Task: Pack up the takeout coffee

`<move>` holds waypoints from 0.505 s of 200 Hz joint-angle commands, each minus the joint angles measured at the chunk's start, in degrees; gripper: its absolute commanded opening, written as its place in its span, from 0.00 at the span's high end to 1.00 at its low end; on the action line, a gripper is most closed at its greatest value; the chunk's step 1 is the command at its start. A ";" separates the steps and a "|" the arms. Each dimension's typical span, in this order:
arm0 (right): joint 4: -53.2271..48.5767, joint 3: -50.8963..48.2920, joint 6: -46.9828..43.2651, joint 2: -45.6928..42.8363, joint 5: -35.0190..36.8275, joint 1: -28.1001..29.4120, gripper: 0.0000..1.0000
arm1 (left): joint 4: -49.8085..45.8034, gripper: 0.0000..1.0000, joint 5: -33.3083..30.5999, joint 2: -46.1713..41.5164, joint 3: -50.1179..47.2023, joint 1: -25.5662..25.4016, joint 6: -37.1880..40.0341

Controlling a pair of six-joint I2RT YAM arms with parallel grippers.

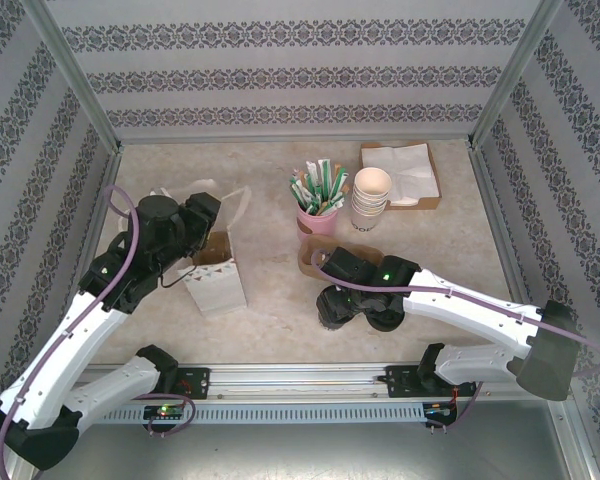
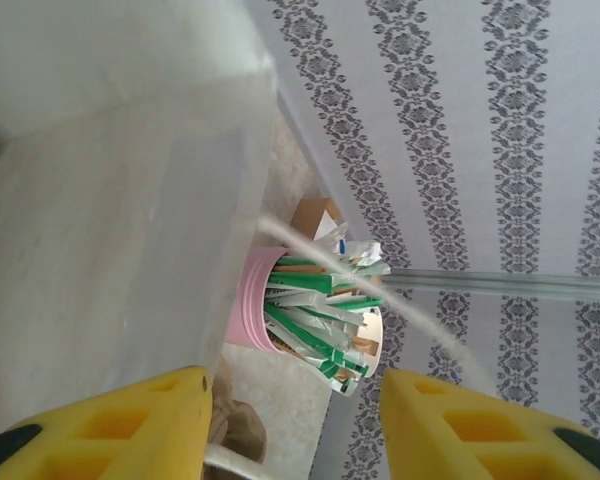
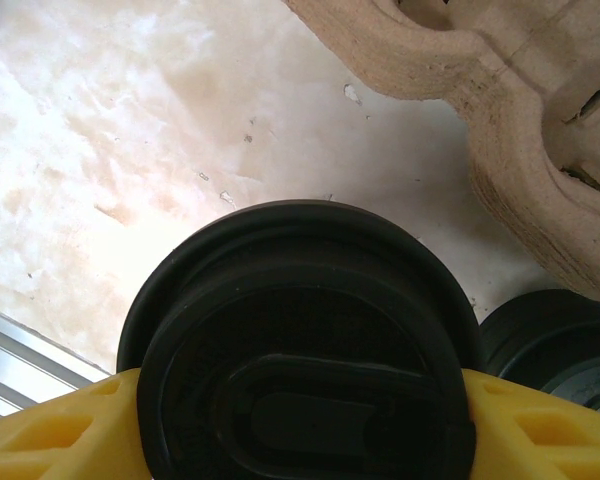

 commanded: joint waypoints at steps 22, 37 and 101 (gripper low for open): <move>-0.05 -0.01 -0.52 0.66 -0.42 -0.19 0.40 | -3.36 0.42 -0.19 3.59 13.55 -0.38 21.51; -0.10 -0.25 -0.52 0.34 -0.37 -0.15 0.40 | -10.94 0.39 -1.44 7.84 22.73 -0.05 35.03; -0.89 -0.67 -2.99 -0.85 -0.71 -0.15 0.40 | -42.53 0.40 -10.16 29.56 52.68 6.24 76.13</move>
